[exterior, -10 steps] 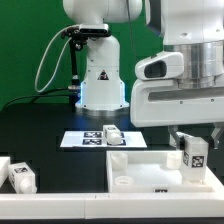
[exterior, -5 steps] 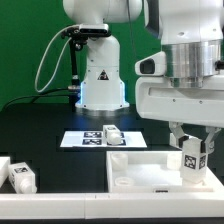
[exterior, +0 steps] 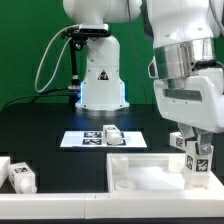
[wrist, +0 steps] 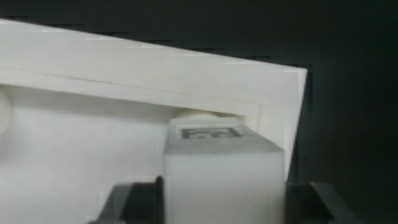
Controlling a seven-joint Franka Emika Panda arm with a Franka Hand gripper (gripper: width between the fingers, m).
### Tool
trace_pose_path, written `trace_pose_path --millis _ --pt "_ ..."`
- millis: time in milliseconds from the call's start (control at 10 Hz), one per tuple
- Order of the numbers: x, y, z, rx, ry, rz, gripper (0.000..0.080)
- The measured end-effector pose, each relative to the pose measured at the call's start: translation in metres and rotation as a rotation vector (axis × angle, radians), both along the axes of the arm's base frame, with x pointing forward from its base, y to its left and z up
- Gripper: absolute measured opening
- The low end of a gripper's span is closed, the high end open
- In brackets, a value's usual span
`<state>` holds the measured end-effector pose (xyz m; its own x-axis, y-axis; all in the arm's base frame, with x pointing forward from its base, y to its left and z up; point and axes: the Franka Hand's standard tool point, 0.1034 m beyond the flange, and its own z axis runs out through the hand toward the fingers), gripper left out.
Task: Assemble one leg
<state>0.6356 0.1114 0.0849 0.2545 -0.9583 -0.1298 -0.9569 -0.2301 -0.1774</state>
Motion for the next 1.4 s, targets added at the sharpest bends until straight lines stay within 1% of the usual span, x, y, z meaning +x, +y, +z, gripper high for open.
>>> trace_pose_path --millis 100,200,300,400,600,700,800,900,1000,1100,1200,1300,1400 --pt "0.004 0.001 0.002 -0.033 -0.027 0.217 0.0551" --pt "0.006 0.003 0.001 -0.048 -0.041 0.370 0.0551" --pt "0.004 0.005 -0.002 -0.063 -0.039 0.513 0.0629" --pt "0.005 0.005 -0.003 -0.070 -0.049 0.565 0.0643" --pt "0.005 0.004 -0.003 -0.088 -0.070 0.693 0.0643" --pt "0.005 0.004 -0.003 -0.125 -0.073 0.860 0.0649" --pt "0.009 0.005 -0.003 -0.179 -0.083 1.092 0.0649" --pt "0.010 0.001 -0.007 -0.183 -0.093 1.166 0.0649" --pt "0.010 0.001 -0.007 -0.178 -0.085 1.117 0.0649" --pt "0.010 0.001 -0.008 -0.177 -0.083 1.102 0.0529" --pt "0.009 0.001 -0.008 -0.175 -0.081 1.091 0.0529" --pt "0.009 0.001 -0.008 -0.169 -0.070 1.025 0.0305" --pt "0.009 -0.003 -0.008 -0.163 -0.052 0.921 0.0305"
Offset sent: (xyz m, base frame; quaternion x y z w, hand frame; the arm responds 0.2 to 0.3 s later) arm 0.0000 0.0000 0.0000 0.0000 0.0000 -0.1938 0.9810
